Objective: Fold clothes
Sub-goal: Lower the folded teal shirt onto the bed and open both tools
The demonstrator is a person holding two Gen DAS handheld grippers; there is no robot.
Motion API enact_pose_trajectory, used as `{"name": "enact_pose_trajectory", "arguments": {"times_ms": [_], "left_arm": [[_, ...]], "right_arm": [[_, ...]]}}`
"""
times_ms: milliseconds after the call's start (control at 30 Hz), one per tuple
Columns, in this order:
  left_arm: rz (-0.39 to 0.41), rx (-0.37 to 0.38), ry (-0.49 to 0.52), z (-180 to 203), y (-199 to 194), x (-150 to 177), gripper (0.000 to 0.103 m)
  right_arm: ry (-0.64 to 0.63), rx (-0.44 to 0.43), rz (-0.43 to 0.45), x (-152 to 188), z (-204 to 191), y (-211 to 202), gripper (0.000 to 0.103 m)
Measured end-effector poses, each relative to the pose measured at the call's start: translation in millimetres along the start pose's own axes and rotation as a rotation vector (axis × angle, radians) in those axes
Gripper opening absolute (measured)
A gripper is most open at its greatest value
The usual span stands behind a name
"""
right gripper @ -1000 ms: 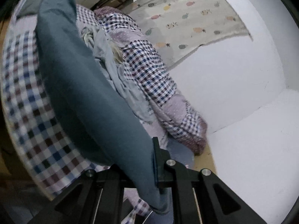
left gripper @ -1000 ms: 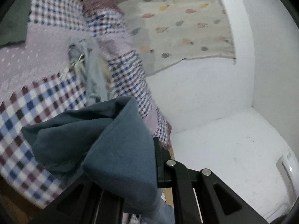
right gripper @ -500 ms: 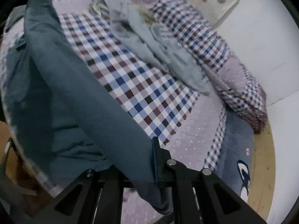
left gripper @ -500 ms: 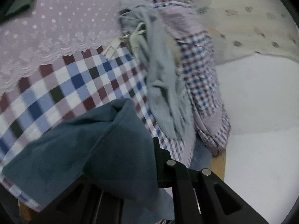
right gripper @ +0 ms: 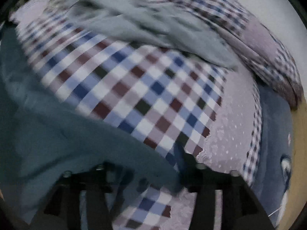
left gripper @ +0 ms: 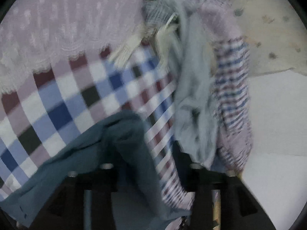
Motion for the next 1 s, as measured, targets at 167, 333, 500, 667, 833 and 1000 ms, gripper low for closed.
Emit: {"name": "enact_pose_trajectory", "arguments": {"times_ms": [167, 333, 500, 667, 833, 1000], "left_arm": [[0.162, 0.113, 0.087, 10.0, -64.6, -15.5, 0.082], [0.191, 0.082, 0.276, -16.0, -109.5, -7.2, 0.083], [0.119, -0.012, 0.437, -77.7, -130.5, 21.1, 0.083], [0.064, -0.063, 0.516, -133.1, -147.6, 48.1, 0.083], [-0.04, -0.059, 0.57, -171.3, -146.7, 80.2, 0.082], [-0.158, -0.11, 0.69, -179.6, -133.9, 117.5, 0.081]], "right_arm": [[0.234, 0.023, 0.059, 8.2, 31.1, 4.4, 0.065], [0.482, -0.123, 0.139, 67.5, 42.6, -39.5, 0.069], [0.541, -0.318, 0.076, 143.3, -2.0, -65.5, 0.069], [0.498, -0.463, 0.07, 184.2, -57.7, -74.7, 0.069], [0.433, -0.572, 0.092, 211.0, -106.8, -81.9, 0.069], [0.345, -0.596, 0.129, 202.3, -135.0, -76.2, 0.069]]}}
Point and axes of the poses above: each gripper's, at about its wrist camera, not at the fingertips, and y roughly the way its jaws point, z to its right, x to its underside, the point moved 8 cm from there along y, roughly the way its jaws point, and after that the axes turned 10 degrees about -y, right-handed, at the moved point
